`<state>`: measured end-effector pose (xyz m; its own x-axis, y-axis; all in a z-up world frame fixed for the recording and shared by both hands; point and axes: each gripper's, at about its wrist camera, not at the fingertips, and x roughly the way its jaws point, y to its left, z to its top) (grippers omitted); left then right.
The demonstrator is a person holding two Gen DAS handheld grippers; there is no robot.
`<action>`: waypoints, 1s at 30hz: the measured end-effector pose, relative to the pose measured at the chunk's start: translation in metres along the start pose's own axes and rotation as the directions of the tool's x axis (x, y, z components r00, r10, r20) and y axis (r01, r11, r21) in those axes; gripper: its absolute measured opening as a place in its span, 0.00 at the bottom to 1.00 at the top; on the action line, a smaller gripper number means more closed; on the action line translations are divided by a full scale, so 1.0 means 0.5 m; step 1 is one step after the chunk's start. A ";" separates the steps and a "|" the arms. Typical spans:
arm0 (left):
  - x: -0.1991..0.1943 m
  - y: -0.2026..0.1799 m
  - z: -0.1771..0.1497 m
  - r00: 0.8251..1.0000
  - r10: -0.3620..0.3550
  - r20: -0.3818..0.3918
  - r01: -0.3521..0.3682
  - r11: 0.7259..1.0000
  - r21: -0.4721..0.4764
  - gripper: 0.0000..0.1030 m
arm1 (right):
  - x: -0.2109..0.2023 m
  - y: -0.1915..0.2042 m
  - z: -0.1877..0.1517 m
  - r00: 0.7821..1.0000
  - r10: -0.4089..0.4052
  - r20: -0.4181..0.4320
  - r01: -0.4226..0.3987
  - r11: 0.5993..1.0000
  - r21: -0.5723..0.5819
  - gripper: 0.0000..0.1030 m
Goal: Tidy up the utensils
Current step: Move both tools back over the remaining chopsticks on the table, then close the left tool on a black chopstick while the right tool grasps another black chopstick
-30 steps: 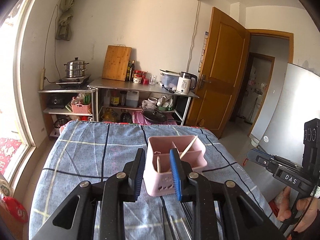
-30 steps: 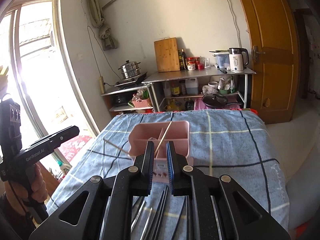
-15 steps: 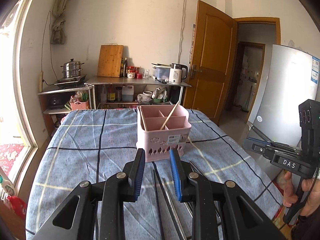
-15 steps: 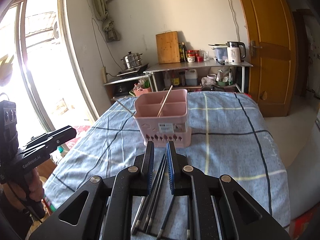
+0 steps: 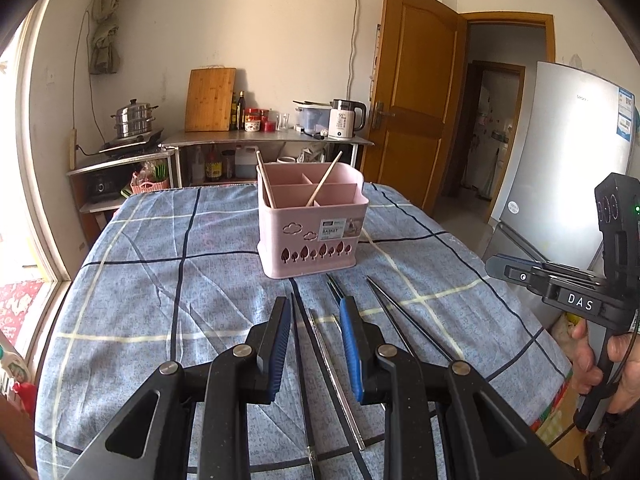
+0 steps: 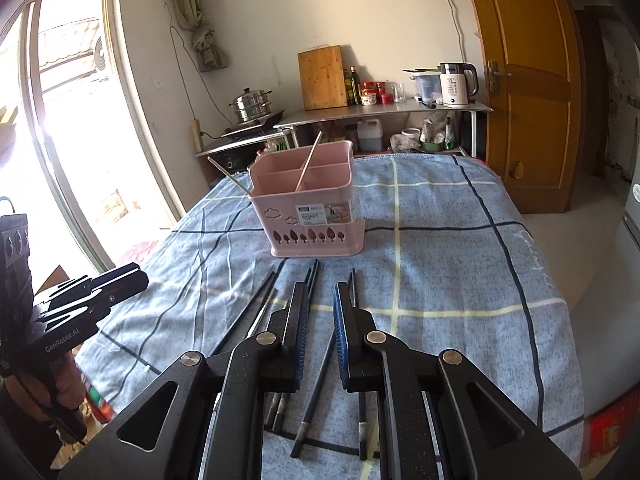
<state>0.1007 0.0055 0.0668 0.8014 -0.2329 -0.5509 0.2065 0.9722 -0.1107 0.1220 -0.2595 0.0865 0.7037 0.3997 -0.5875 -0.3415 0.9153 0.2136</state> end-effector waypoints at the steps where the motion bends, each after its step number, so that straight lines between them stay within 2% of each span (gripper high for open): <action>1: 0.005 0.001 -0.002 1.000 0.002 -0.006 -0.002 1.000 0.001 0.24 | 0.006 -0.003 -0.002 1.000 0.001 -0.007 -0.001 1.000 0.001 0.13; 10: 0.067 0.017 -0.023 0.997 0.009 -0.071 -0.010 1.000 -0.008 0.24 | 0.047 -0.010 -0.019 0.998 -0.005 -0.056 0.004 1.000 -0.003 0.13; 17: 0.148 0.033 -0.029 0.990 0.011 -0.142 -0.012 1.000 -0.004 0.24 | 0.107 -0.026 -0.025 0.993 -0.015 -0.117 0.015 1.000 -0.001 0.13; 24: 0.252 0.044 -0.033 0.970 -0.004 -0.242 0.003 1.000 -0.004 0.24 | 0.187 -0.045 -0.027 0.979 -0.038 -0.198 0.034 0.999 -0.022 0.13; 30: 0.324 0.051 -0.032 0.951 0.012 -0.310 -0.011 1.000 0.004 0.24 | 0.256 -0.061 -0.018 0.964 -0.042 -0.263 0.033 0.999 -0.035 0.13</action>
<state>0.2265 -0.0071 -0.0386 0.5902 -0.2022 -0.7815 0.1996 0.9746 -0.1014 0.2166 -0.2368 -0.0023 0.5283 0.3339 -0.7807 -0.3397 0.9258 0.1661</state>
